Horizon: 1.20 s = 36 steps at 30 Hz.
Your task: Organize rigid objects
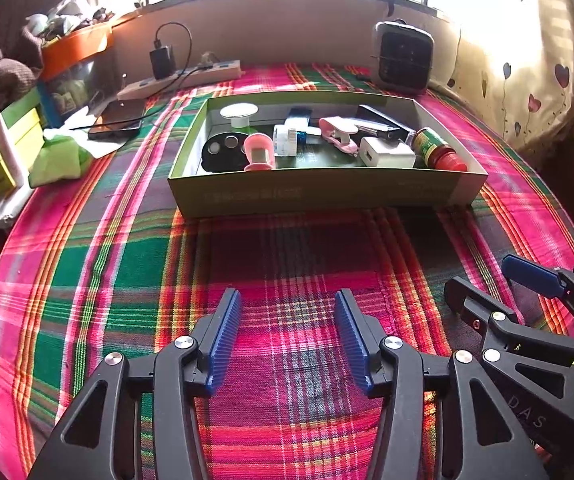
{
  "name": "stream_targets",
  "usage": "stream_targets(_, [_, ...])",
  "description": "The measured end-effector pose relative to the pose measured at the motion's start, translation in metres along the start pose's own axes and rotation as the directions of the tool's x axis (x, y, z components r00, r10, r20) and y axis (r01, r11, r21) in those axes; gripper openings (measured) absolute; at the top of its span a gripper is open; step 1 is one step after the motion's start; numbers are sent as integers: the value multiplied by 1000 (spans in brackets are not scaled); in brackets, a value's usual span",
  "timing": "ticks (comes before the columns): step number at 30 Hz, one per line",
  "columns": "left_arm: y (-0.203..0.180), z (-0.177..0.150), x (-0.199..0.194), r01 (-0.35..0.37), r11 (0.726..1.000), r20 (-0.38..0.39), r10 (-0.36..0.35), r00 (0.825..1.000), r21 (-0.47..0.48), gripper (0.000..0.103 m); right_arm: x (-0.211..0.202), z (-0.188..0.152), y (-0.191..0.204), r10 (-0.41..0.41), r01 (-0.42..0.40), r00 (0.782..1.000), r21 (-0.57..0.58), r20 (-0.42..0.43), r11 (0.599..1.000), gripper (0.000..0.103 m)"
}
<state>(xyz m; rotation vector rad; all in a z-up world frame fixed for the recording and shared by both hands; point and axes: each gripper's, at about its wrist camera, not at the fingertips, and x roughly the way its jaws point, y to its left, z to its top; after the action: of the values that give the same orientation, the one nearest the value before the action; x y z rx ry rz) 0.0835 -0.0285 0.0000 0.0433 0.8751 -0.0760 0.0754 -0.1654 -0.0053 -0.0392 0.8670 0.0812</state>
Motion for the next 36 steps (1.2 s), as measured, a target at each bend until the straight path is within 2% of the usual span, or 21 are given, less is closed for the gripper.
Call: stream_targets(36, [0,0,0,0,1000,0,0,1000,0,49,0,0,0,1,-1,1000,0,0,1000,65])
